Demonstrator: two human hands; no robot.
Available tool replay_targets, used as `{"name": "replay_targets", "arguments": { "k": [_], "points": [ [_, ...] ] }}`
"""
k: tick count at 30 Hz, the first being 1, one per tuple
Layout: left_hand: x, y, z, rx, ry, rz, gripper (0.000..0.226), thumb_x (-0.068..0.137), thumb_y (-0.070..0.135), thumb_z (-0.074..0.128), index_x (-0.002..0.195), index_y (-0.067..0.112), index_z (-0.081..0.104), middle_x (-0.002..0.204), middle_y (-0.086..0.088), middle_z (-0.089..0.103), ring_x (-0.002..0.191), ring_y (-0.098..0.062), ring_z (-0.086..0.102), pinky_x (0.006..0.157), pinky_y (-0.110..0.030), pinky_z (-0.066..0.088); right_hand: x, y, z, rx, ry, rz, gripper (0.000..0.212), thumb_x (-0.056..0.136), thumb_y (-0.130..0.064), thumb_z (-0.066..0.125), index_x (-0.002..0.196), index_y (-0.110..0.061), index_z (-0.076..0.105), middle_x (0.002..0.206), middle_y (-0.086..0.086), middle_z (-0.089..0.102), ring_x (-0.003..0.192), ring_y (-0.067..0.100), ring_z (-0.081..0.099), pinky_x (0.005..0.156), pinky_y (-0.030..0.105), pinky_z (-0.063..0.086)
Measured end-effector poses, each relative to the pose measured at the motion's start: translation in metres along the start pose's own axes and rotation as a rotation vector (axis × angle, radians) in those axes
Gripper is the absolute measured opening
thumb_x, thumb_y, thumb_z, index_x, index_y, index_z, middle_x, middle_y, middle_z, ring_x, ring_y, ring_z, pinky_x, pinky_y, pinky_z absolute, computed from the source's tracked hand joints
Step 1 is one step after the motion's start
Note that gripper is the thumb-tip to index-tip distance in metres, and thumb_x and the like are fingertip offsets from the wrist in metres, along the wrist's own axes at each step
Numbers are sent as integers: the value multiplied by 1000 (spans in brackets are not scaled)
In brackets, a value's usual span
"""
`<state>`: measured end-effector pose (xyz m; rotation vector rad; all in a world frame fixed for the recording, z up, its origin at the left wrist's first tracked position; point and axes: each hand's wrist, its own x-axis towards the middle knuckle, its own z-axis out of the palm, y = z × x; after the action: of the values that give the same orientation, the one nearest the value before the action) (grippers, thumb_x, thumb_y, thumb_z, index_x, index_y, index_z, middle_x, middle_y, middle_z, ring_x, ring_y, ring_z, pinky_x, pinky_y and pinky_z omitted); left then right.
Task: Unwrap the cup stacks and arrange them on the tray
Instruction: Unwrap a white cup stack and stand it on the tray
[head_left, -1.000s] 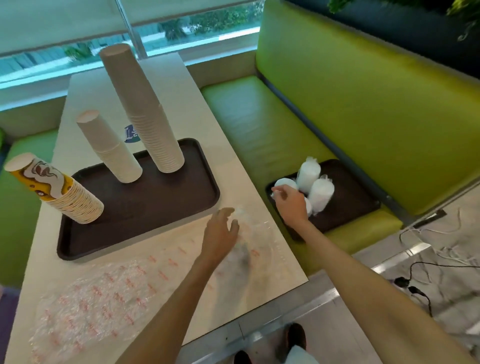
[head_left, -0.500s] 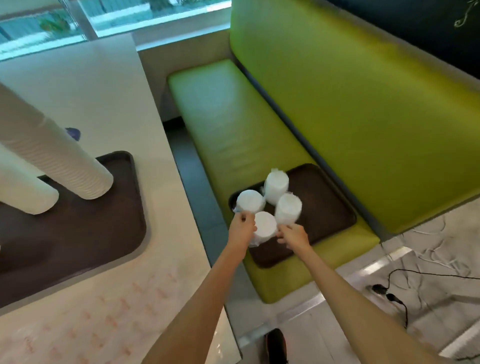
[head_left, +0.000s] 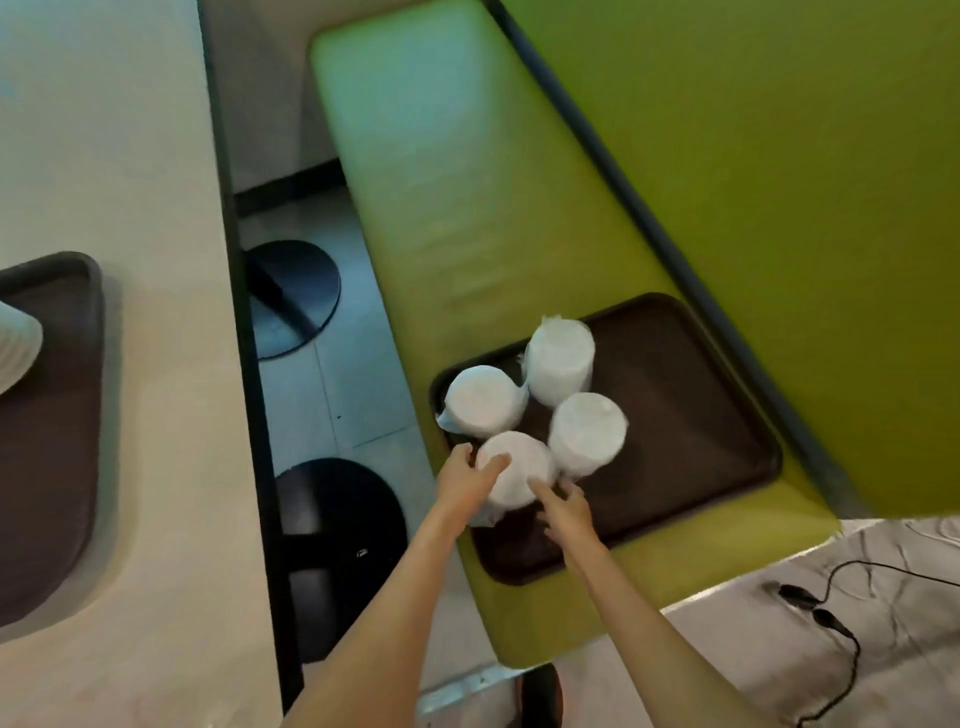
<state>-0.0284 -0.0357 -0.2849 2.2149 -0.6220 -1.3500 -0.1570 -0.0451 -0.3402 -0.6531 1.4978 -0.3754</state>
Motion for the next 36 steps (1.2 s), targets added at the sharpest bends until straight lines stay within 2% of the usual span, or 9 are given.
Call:
{"name": "replay_targets", "arguments": {
  "k": [2, 6, 10, 15, 19, 23, 28, 33, 36],
  "points": [
    [11, -6, 7, 34, -16, 5, 66, 87, 41, 63, 139, 6, 41, 138, -11, 50, 123, -26, 49, 99, -35, 42, 10, 5, 4, 36, -4, 9, 64, 90, -28, 66, 145, -15, 36, 139, 9, 51, 124, 32, 51, 95, 38, 46],
    [17, -9, 15, -3, -23, -6, 61, 88, 39, 63, 137, 8, 42, 132, -6, 53, 118, -23, 50, 92, -30, 42, 16, 9, 7, 82, -68, 0, 64, 92, -24, 63, 147, -18, 30, 139, 7, 50, 123, 31, 53, 67, 21, 45],
    [20, -18, 20, -51, -44, -76, 72, 82, 49, 65, 139, 14, 38, 135, -6, 50, 124, -26, 46, 105, -39, 39, 17, 12, 7, 79, -112, 12, 60, 94, -20, 60, 146, -17, 31, 140, 7, 49, 126, 29, 50, 87, 30, 44],
    [13, -26, 25, -60, -89, -209, 120, 42, 69, 62, 144, 13, 33, 141, -11, 42, 126, -29, 43, 103, -45, 42, 12, 22, 8, 73, -62, 92, 68, 88, -34, 66, 143, -18, 31, 137, 9, 48, 121, 27, 51, 94, 40, 49],
    [-8, -20, 22, -99, -64, -225, 82, 73, 45, 75, 137, 8, 39, 132, -11, 37, 103, -21, 46, 83, -30, 44, -8, 20, 2, 131, -56, 135, 44, 90, -30, 63, 122, -17, 37, 121, 12, 54, 108, 28, 58, 68, 31, 52],
    [-37, -9, 11, -39, 9, -212, 78, 72, 41, 79, 132, 10, 40, 126, -9, 32, 97, -20, 42, 85, -33, 44, -43, 14, -3, 186, -79, 114, 42, 91, -26, 63, 124, -10, 43, 109, 12, 60, 101, 29, 61, 63, 31, 52],
    [-89, 26, -26, -76, 55, -33, 80, 69, 40, 82, 127, 13, 34, 124, -6, 48, 103, -20, 51, 85, -35, 49, -96, -20, 0, 313, -184, 76, 49, 89, -27, 64, 131, -11, 46, 122, 16, 59, 110, 32, 59, 68, 33, 54],
    [-156, 61, -100, -245, 97, 259, 84, 71, 32, 81, 137, 16, 32, 124, 3, 45, 107, -13, 49, 69, -16, 44, -166, -93, 17, 428, -472, -137, 68, 75, -20, 73, 136, -7, 44, 124, 15, 62, 104, 25, 63, 78, 33, 57],
    [-194, 59, -140, -429, 118, 378, 89, 67, 32, 84, 137, 15, 32, 129, 0, 48, 109, -11, 53, 74, -15, 52, -208, -124, 38, 403, -613, -252, 68, 72, -13, 76, 133, -10, 46, 118, 11, 63, 103, 23, 63, 80, 33, 56]
  ]
}}
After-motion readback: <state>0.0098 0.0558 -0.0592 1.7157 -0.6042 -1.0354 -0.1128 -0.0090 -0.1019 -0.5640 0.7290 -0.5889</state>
